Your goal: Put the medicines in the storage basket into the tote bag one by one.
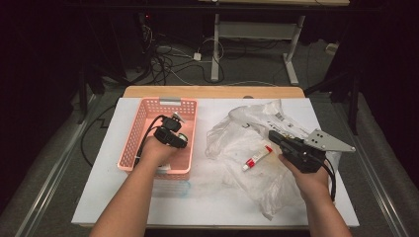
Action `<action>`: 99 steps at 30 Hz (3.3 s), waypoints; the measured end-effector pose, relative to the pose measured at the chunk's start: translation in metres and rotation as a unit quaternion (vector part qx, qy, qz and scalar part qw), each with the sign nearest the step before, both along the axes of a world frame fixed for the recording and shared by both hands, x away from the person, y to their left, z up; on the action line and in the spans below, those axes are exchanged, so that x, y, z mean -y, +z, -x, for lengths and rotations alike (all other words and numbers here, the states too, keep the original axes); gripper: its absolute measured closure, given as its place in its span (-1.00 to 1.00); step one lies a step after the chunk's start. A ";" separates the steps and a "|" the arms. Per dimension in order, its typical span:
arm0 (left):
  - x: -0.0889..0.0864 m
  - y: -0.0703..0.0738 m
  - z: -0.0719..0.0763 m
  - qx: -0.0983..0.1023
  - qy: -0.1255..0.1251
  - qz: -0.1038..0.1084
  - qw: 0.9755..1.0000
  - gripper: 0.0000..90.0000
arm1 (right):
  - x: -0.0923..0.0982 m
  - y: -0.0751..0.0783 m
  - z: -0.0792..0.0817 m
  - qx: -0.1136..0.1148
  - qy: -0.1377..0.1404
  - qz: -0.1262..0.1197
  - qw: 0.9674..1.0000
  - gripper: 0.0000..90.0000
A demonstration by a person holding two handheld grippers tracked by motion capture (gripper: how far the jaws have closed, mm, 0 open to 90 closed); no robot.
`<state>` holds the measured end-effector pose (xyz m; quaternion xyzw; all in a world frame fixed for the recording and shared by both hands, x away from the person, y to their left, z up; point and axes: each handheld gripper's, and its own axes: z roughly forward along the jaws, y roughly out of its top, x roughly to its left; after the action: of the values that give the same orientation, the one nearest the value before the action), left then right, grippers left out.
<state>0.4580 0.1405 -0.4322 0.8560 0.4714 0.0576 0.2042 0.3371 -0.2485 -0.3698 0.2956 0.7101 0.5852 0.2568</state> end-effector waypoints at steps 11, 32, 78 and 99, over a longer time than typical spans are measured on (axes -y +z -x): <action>-0.009 0.020 0.018 0.032 -0.006 0.023 0.999 0.20 | 0.001 0.002 0.001 0.003 0.000 0.002 1.000 1.00; -0.040 0.030 0.068 0.094 0.004 0.062 0.994 0.20 | -0.001 0.001 0.002 0.004 0.000 0.003 1.000 1.00; -0.016 0.034 0.135 0.191 -0.060 0.171 0.965 0.20 | -0.004 -0.001 0.004 0.002 0.004 0.010 1.000 1.00; 0.028 0.024 0.148 0.172 -0.119 0.180 0.961 0.20 | -0.005 -0.001 0.005 0.004 0.007 0.011 1.000 1.00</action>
<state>0.3104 0.1121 -0.4081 0.8322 0.3267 0.0931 0.4382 0.3324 -0.2432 -0.3710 0.2857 0.7178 0.5799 0.2586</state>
